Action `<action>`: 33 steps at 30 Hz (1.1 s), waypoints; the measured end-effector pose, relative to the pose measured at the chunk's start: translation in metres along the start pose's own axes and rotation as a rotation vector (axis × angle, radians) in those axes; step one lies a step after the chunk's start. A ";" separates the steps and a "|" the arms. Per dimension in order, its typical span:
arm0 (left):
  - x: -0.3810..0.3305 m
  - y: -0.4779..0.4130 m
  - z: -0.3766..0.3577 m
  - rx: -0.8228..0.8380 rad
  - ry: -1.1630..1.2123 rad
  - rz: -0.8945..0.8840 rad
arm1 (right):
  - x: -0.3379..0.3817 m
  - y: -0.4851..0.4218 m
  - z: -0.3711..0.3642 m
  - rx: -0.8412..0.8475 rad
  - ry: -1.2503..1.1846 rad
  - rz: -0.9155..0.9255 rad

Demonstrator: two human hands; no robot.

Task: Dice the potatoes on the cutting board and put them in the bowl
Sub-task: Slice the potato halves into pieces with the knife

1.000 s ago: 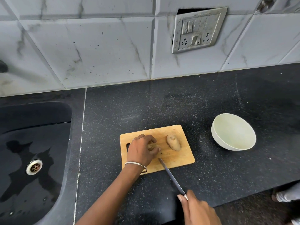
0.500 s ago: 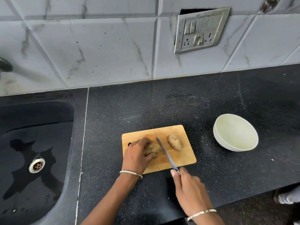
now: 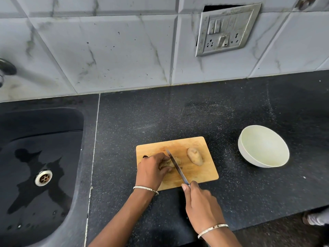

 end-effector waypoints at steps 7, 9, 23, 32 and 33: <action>0.004 -0.002 -0.001 0.003 0.026 0.024 | 0.005 -0.001 -0.002 -0.006 0.053 -0.016; 0.005 -0.002 0.000 0.004 0.028 0.030 | 0.008 -0.004 -0.005 -0.009 0.093 -0.028; 0.007 0.001 -0.005 -0.016 0.003 0.052 | 0.020 -0.020 -0.022 -0.014 0.098 -0.072; 0.006 0.000 -0.004 -0.033 0.027 0.057 | 0.011 -0.006 -0.024 0.014 0.107 -0.089; 0.007 0.000 -0.004 -0.032 0.028 0.056 | 0.009 -0.004 -0.024 0.014 0.108 -0.090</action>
Point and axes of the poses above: each hand's wrist, its own y-axis away from the middle knuckle, its own z-axis out of the back of the hand, x = y × z, the point moved 5 cm from there along -y, towards the middle knuckle, and after that the axes turned 6 degrees about -x, right-handed, at the moved point
